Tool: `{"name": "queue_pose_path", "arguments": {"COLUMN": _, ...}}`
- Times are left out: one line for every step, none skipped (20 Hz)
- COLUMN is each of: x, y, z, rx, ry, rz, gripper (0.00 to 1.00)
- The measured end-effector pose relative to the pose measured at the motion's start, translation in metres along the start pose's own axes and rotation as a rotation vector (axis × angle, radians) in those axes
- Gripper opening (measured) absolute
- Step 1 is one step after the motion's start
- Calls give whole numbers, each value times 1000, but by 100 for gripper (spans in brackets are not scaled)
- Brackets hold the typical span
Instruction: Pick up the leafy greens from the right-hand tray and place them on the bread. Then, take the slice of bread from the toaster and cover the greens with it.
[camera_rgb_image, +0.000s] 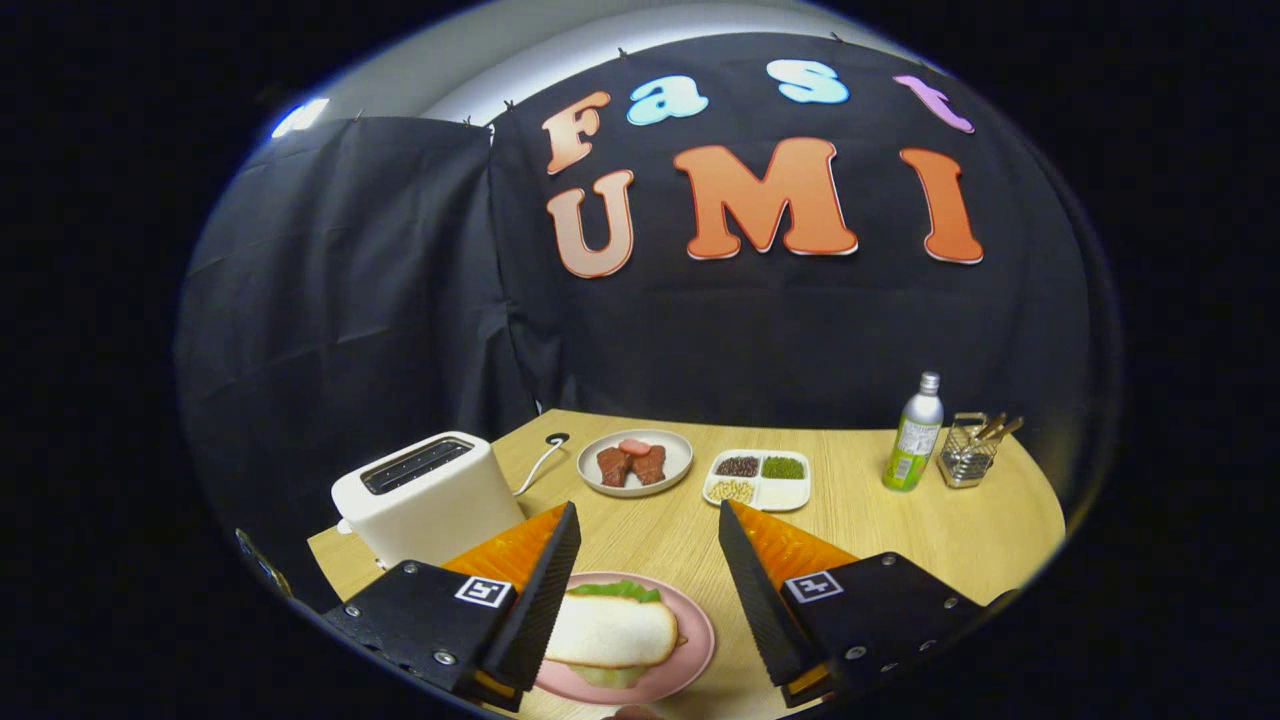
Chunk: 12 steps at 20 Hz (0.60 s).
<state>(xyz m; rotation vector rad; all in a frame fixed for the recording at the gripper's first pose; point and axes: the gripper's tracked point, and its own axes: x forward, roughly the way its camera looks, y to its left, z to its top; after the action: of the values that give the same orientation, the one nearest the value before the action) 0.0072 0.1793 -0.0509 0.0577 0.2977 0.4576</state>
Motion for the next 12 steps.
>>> {"name": "queue_pose_path", "arguments": {"x": -2, "y": 1, "z": 8, "rx": -9, "ry": -29, "rz": -5, "gripper": 88}}
{"name": "queue_pose_path", "arguments": {"x": -2, "y": 0, "z": 15, "rx": -19, "ry": -59, "rz": -10, "gripper": 91}}
{"name": "queue_pose_path", "arguments": {"x": -1, "y": -2, "z": 22, "rx": -23, "ry": -91, "rz": -21, "gripper": 95}}
{"name": "queue_pose_path", "arguments": {"x": -2, "y": -4, "z": 30, "rx": -27, "ry": -124, "rz": -34, "gripper": 96}}
{"name": "queue_pose_path", "arguments": {"x": -4, "y": -6, "z": 39, "rx": -32, "ry": -159, "rz": -46, "gripper": 97}}
{"name": "queue_pose_path", "arguments": {"x": -6, "y": -9, "z": 48, "rx": -42, "ry": -195, "rz": -60, "gripper": 97}}
{"name": "queue_pose_path", "arguments": {"x": -7, "y": -13, "z": 57, "rx": -57, "ry": -234, "rz": -74, "gripper": 97}}
{"name": "queue_pose_path", "arguments": {"x": -11, "y": -15, "z": 64, "rx": -68, "ry": -266, "rz": -84, "gripper": 97}}
{"name": "queue_pose_path", "arguments": {"x": -13, "y": -16, "z": 69, "rx": -73, "ry": -293, "rz": -87, "gripper": 97}}
{"name": "queue_pose_path", "arguments": {"x": -17, "y": -15, "z": 75, "rx": -72, "ry": -317, "rz": -84, "gripper": 97}}
{"name": "queue_pose_path", "arguments": {"x": -19, "y": -16, "z": 80, "rx": -68, "ry": -337, "rz": -82, "gripper": 97}}
{"name": "queue_pose_path", "arguments": {"x": -21, "y": -17, "z": 84, "rx": -66, "ry": -354, "rz": -82, "gripper": 97}}
